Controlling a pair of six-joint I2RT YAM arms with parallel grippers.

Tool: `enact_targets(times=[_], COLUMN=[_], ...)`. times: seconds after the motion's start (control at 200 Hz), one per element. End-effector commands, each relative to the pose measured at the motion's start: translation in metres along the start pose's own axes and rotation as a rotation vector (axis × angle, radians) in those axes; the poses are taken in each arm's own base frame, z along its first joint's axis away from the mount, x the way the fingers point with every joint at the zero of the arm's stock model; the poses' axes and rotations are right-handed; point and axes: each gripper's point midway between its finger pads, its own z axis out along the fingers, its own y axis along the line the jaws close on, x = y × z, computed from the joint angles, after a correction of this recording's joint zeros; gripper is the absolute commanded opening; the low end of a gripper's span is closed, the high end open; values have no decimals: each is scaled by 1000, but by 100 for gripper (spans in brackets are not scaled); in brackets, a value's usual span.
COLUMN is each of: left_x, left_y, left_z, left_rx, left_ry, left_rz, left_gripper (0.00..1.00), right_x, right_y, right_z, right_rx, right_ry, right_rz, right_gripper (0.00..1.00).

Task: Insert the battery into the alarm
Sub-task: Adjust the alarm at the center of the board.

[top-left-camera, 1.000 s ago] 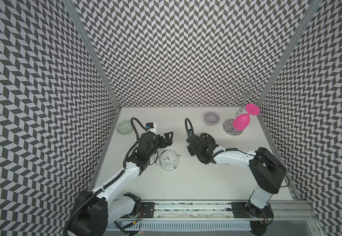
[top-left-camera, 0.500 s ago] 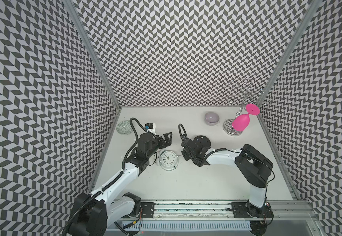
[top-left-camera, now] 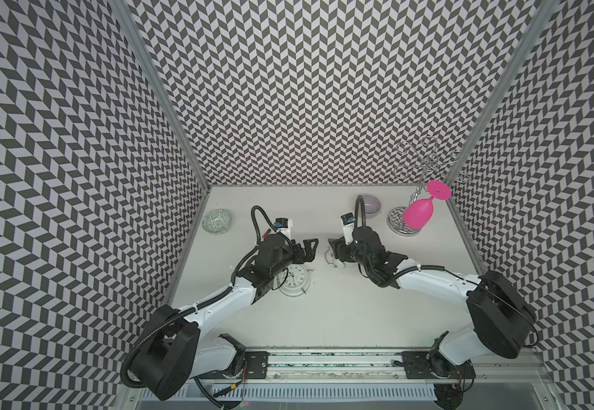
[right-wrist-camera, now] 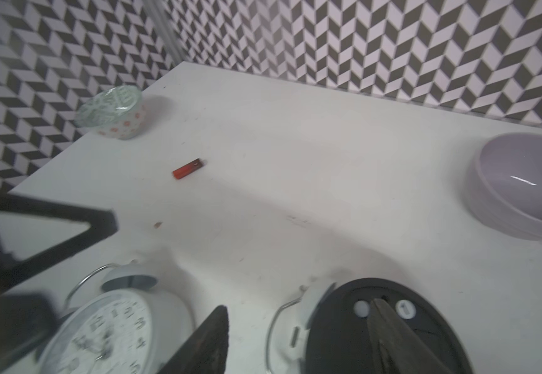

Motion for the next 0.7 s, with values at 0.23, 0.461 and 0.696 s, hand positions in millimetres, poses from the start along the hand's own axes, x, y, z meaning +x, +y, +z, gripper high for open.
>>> enact_targets(times=[0.23, 0.461, 0.696], left_x=[-2, 10, 18], left_y=[-39, -30, -24], left_z=[20, 26, 29], left_rx=[125, 83, 68], left_ry=[-17, 34, 51], left_rz=[36, 68, 58], left_gripper=[99, 99, 99], right_x=[29, 49, 64], right_y=[-76, -85, -73], right_z=[39, 48, 42], right_rx=[52, 45, -16], right_ry=[151, 211, 247], right_rz=[131, 163, 204], right_gripper=[55, 48, 36])
